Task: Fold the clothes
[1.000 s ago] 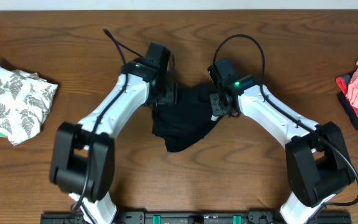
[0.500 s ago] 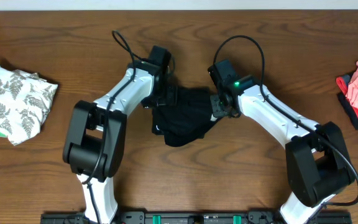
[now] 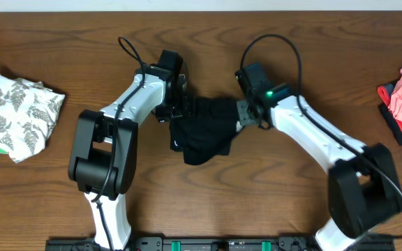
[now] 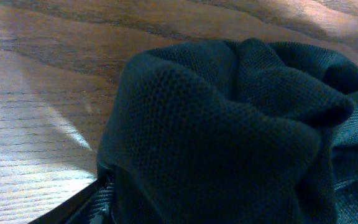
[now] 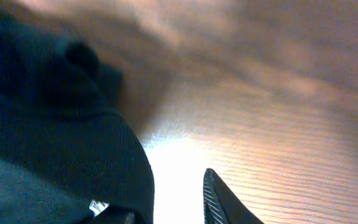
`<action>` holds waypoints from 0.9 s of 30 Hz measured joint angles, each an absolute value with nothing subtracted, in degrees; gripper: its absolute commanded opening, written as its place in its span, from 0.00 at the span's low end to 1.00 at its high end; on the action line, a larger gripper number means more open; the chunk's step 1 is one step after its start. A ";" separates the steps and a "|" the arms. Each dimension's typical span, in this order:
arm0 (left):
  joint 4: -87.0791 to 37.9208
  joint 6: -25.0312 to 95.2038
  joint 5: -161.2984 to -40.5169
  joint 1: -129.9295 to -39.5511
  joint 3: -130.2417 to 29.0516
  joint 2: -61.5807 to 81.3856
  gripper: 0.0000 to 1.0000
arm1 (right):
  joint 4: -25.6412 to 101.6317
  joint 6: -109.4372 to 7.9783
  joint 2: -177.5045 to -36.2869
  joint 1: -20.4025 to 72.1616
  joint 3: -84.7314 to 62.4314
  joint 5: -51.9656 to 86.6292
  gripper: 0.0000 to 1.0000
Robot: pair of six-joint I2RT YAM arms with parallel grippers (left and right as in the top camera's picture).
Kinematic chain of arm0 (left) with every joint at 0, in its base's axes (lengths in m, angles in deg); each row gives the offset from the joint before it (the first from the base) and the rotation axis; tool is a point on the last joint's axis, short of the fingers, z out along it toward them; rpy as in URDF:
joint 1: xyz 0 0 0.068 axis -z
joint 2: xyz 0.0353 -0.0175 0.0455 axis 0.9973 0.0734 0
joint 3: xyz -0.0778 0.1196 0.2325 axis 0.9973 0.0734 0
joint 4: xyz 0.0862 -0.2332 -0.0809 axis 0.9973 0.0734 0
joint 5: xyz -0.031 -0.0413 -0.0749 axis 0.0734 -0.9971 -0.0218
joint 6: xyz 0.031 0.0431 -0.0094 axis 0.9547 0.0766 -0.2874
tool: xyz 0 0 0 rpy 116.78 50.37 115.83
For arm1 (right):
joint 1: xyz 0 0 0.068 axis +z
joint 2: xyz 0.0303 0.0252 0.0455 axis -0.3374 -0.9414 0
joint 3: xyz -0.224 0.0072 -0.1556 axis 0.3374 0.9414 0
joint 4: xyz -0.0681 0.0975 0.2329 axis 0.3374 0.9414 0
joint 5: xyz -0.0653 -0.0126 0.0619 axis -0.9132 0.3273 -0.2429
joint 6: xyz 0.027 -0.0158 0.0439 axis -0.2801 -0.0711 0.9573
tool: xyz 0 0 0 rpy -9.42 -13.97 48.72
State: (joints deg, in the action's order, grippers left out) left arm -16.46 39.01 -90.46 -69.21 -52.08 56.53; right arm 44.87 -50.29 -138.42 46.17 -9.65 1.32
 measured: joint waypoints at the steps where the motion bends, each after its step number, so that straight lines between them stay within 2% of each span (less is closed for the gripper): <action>1: -16.42 39.01 -90.50 -69.21 -52.13 56.56 0.67 | 44.78 -50.27 -136.94 45.74 -10.00 1.21 0.27; 7: -16.28 39.01 -90.53 -69.25 -52.15 56.60 0.67 | 46.60 -50.01 -129.07 41.37 -12.21 0.25 0.25; 12: -16.20 38.99 -90.53 -69.25 -52.19 56.62 0.67 | 47.93 -49.13 -130.75 37.98 -11.20 -0.36 0.23; 18: -16.11 39.01 -90.53 -69.25 -52.19 56.62 0.67 | 50.77 -48.67 -137.70 38.22 -8.73 2.68 0.22; 27: -16.09 38.99 -90.50 -69.25 -52.19 56.62 0.67 | 56.34 -50.99 -138.38 41.45 -8.19 6.30 0.23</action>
State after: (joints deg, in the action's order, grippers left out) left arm -16.09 38.99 -90.50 -69.25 -52.19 56.62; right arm 56.34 -50.99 -138.38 41.45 -8.19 6.30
